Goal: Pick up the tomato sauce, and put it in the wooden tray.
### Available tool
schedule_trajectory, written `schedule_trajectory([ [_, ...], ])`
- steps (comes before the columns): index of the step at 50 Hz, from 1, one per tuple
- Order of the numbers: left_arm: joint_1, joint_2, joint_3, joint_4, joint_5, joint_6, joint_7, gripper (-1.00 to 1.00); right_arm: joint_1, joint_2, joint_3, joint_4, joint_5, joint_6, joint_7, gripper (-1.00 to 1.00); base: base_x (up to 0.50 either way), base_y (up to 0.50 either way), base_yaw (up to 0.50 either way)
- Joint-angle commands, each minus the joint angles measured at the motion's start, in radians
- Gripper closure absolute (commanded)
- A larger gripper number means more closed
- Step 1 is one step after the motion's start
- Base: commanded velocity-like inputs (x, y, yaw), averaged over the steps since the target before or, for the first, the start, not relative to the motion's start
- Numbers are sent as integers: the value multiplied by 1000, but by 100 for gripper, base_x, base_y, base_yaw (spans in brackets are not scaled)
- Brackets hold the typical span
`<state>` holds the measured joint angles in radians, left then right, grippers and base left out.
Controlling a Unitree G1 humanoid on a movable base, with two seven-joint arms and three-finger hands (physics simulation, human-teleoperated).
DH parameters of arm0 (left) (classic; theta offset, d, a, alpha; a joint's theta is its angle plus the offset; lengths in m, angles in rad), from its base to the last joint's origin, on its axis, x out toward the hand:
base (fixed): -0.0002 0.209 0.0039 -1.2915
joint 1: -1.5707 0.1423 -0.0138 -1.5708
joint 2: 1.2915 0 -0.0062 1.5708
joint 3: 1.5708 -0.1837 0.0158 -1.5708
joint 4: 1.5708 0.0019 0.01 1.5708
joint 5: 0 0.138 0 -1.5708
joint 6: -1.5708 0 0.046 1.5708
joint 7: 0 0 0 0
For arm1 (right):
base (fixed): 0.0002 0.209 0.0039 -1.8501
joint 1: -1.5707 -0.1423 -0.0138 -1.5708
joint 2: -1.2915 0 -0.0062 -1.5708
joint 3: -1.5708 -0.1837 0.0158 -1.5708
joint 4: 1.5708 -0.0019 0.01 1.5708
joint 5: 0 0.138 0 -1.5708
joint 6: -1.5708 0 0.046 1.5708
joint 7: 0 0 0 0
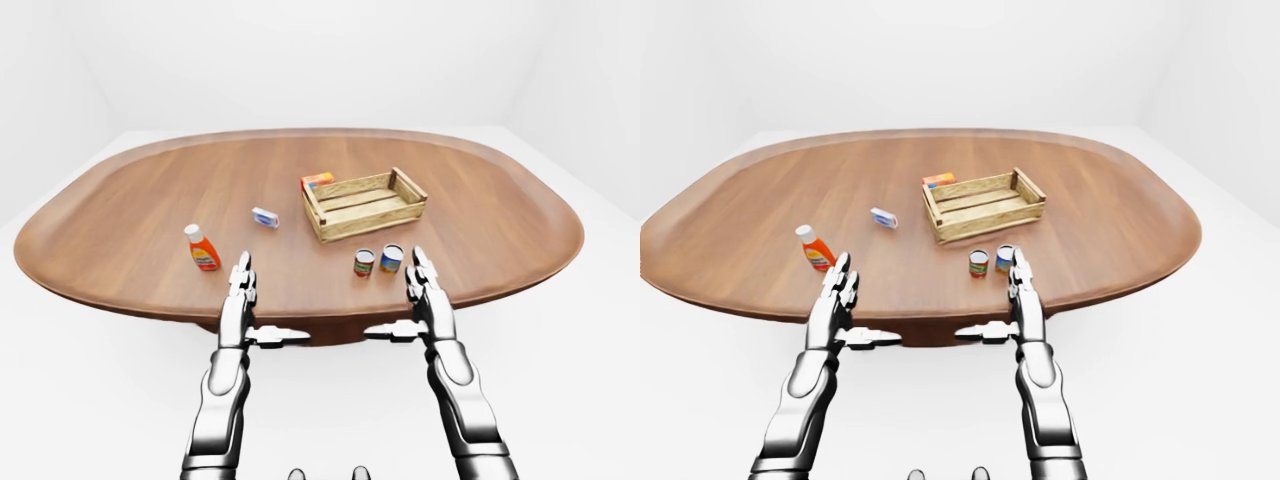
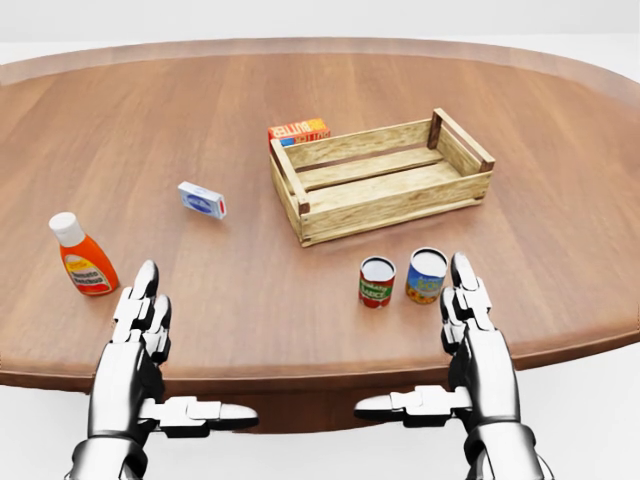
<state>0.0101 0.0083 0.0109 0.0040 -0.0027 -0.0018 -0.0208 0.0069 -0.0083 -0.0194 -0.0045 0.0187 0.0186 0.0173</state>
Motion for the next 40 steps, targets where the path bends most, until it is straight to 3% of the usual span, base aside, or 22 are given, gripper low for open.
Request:
schedule_trajectory([
  [1,1,12,4,0,7,-8,-56,-100,-15,-14,-19,-9,5,21,20,-100,50,0,0],
  [40,-8,10,10,12,7,0,-65,-100,-13,-8,-9,-3,-2,-2,35,-100,50,0,0],
])
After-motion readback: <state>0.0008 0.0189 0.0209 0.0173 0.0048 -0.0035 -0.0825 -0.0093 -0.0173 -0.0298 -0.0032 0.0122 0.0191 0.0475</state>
